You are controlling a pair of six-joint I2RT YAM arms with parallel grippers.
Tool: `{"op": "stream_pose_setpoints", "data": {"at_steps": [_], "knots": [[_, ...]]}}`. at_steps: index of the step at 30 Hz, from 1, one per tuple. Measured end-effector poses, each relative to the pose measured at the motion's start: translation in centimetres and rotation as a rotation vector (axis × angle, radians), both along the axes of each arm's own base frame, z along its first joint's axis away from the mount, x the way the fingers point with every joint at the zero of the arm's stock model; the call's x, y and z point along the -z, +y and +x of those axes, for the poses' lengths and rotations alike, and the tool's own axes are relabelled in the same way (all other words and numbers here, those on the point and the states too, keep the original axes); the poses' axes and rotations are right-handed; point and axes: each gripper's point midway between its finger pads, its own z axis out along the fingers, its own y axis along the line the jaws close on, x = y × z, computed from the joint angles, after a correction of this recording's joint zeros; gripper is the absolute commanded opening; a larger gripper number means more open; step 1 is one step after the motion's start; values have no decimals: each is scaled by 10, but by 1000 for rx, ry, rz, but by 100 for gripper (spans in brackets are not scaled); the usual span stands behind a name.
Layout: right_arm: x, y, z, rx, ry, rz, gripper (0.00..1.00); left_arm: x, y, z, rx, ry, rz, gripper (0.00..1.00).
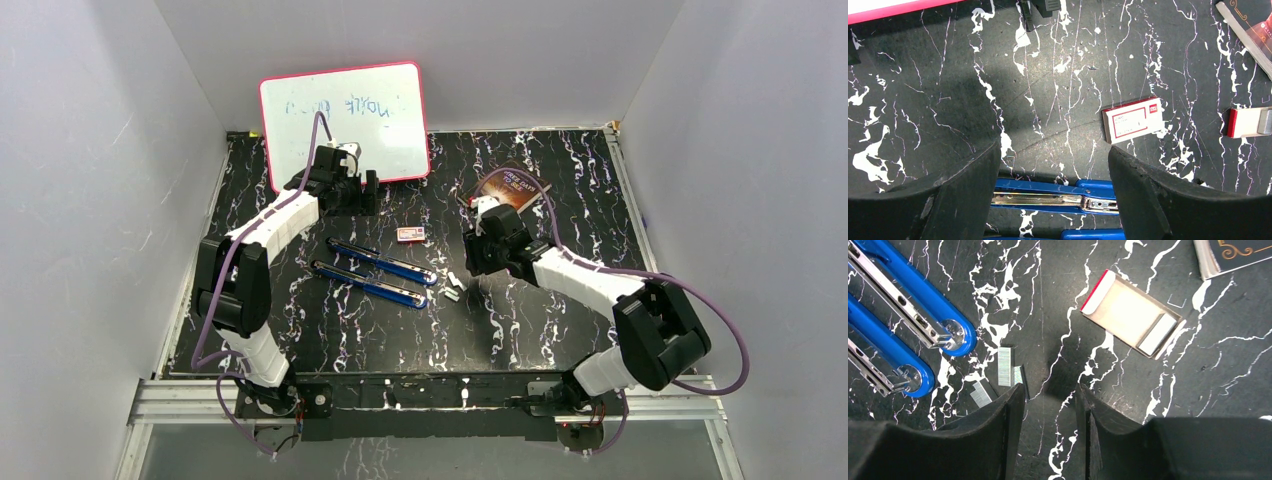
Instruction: Load the staples into the stapler
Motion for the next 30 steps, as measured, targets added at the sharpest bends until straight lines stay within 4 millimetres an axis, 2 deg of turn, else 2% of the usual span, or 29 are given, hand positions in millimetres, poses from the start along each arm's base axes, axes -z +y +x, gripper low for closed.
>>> {"op": "stream_pose_setpoints", "data": {"at_steps": [6, 10, 16, 24, 30], "knots": [[-2, -1, 2, 9, -13, -4, 52, 0, 0, 0, 0, 0, 1, 77], [-3, 8, 0, -15, -25, 3, 53, 0, 0, 0, 0, 0, 1, 77], [12, 24, -14, -86, 1, -25, 54, 0, 0, 0, 0, 0, 1, 77], [35, 25, -21, -113, 51, -88, 54, 0, 0, 0, 0, 0, 1, 77], [37, 28, -26, -128, 53, -108, 53, 0, 0, 0, 0, 0, 1, 77]]}}
